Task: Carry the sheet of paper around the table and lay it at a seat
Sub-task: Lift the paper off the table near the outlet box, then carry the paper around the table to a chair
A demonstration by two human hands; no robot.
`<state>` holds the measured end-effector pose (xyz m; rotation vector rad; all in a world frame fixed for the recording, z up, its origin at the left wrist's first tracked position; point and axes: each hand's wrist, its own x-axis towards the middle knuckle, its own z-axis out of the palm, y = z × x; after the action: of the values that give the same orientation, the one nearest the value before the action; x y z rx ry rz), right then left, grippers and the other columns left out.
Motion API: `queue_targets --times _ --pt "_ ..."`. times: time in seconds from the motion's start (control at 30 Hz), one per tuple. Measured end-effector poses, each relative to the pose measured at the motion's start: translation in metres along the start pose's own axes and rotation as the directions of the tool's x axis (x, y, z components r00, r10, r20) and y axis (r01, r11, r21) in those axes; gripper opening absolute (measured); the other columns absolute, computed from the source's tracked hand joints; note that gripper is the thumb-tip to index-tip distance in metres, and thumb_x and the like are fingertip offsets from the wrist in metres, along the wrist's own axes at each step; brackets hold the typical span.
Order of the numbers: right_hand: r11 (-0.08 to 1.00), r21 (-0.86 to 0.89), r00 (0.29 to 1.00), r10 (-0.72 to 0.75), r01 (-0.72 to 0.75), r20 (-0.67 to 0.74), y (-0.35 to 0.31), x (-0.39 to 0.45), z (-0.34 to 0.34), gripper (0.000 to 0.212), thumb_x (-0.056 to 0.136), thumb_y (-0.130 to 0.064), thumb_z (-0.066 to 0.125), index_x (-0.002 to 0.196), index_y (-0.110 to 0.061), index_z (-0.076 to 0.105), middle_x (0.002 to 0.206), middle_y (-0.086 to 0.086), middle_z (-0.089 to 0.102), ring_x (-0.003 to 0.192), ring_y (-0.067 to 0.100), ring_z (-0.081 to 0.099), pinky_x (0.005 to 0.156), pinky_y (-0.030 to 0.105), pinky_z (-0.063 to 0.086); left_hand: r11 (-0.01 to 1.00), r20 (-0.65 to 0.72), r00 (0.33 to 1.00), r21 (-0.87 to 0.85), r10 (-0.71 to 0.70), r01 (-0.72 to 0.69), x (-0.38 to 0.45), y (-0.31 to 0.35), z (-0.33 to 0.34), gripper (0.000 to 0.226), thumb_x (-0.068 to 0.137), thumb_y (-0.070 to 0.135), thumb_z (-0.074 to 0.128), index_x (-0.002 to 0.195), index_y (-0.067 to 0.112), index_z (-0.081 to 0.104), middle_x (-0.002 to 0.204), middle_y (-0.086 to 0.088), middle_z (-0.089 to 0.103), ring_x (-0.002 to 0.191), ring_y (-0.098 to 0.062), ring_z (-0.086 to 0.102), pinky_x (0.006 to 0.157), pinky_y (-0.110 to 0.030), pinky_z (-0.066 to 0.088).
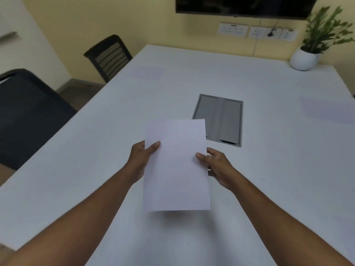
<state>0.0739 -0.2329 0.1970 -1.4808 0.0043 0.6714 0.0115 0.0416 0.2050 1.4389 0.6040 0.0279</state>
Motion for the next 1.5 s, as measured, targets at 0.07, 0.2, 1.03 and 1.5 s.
queue_targets --times 0.07,0.2,1.03,1.5 --pt "0.997 -0.067 0.995 0.032 -0.026 0.098 0.006 -0.007 0.026 0.036 0.092 -0.026 0.082 0.125 -0.017 0.075 0.116 0.007 0.082 0.102 0.026 0.08 0.082 0.038 0.063 0.999 -0.069 0.997 -0.036 0.016 -0.018 -0.012 0.011 -0.025 0.029 0.099 0.026 0.079 0.124 0.01 0.078 0.115 -0.009 0.084 0.106 -0.033 0.08 0.091 -0.046 0.065" --pt "0.982 -0.188 0.971 0.057 -0.012 0.234 0.016 -0.013 0.079 0.026 0.092 -0.018 0.082 0.117 -0.015 0.079 0.111 0.007 0.084 0.102 0.027 0.08 0.08 0.036 0.063 0.992 -0.221 0.975 -0.117 0.025 -0.052 -0.042 0.02 -0.088 0.027 0.101 0.026 0.077 0.122 0.009 0.078 0.116 -0.01 0.083 0.107 -0.034 0.08 0.093 -0.047 0.065" --pt "0.914 -0.344 0.785 0.046 0.216 0.617 0.07 -0.156 0.57 0.025 0.087 -0.017 0.086 0.111 -0.01 0.081 0.106 0.007 0.084 0.099 0.032 0.08 0.08 0.043 0.063 0.856 -0.665 0.747 -0.39 -0.007 -0.339 -0.353 -0.047 -0.561 0.037 0.104 0.026 0.072 0.128 -0.002 0.074 0.123 -0.02 0.08 0.115 -0.045 0.075 0.103 -0.057 0.06" --pt "0.898 -0.332 0.647 0.072 0.29 0.76 0.091 -0.147 0.786 0.024 0.092 -0.02 0.082 0.115 -0.012 0.08 0.112 0.002 0.084 0.099 0.027 0.081 0.082 0.041 0.063 0.831 -0.816 0.578 -0.321 0.0 -0.454 -0.4 -0.056 -0.748 0.021 0.105 0.019 0.071 0.113 0.001 0.078 0.115 -0.02 0.081 0.098 -0.035 0.079 0.096 -0.051 0.062"
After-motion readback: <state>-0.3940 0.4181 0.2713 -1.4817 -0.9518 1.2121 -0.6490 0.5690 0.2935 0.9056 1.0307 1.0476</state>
